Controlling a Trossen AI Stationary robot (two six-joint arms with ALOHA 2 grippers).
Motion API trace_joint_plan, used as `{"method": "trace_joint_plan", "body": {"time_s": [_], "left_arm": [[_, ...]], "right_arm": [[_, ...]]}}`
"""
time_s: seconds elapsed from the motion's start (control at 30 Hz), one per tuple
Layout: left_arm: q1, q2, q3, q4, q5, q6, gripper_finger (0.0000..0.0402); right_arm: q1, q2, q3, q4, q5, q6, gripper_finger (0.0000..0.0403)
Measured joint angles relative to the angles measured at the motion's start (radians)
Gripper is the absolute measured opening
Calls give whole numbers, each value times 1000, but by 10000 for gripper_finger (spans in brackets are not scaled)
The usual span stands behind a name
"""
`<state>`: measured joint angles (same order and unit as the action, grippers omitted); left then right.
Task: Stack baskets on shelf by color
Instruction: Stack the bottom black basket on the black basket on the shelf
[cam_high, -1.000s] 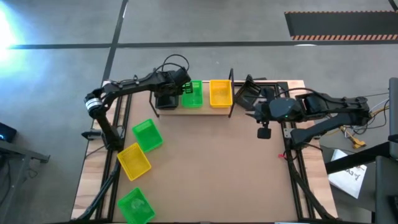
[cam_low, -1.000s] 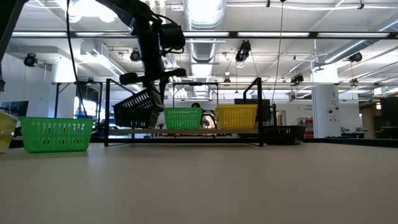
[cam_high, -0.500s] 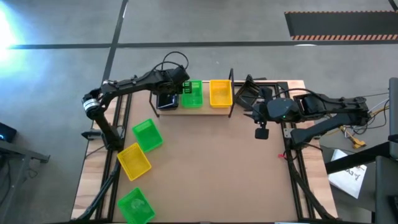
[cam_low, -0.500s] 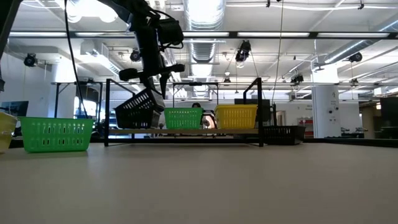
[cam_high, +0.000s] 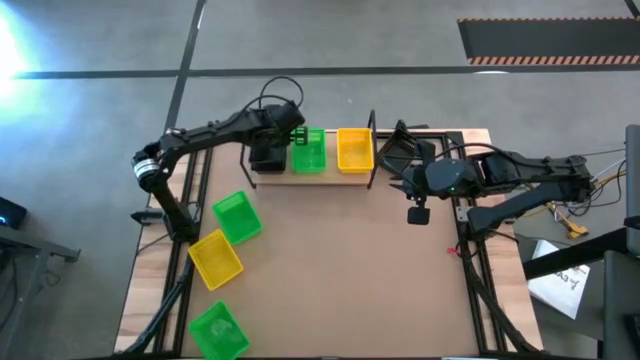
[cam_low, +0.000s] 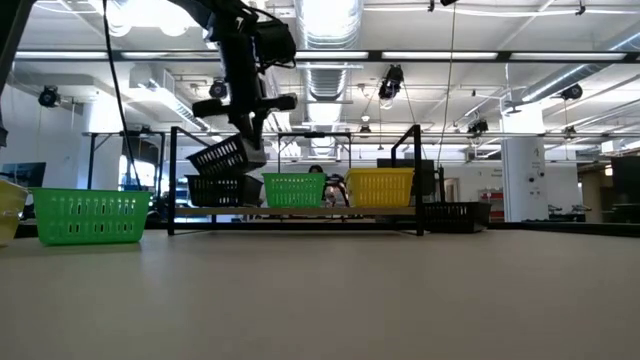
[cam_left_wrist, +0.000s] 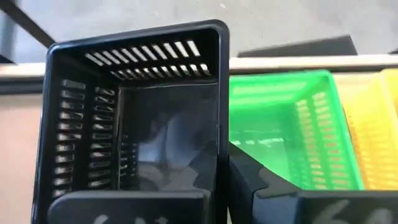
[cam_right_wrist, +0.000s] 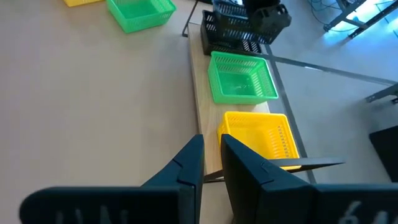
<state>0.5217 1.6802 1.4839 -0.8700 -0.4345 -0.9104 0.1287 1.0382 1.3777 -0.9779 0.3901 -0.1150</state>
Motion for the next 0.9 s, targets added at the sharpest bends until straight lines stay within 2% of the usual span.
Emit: {"method": "trace_joint_plan", "body": {"time_s": [0.2, 0.53, 0.9], "left_arm": [[2, 0, 2, -55, -43, -1, 0], [3, 1, -28, -53, 6, -25, 0], [3, 1, -52, -41, 6, -26, 2]], "right_arm": [[0, 0, 0, 0, 0, -1, 47], [0, 0, -1, 0, 0, -13, 47], [0, 0, -1, 0, 0, -9, 47]]}}
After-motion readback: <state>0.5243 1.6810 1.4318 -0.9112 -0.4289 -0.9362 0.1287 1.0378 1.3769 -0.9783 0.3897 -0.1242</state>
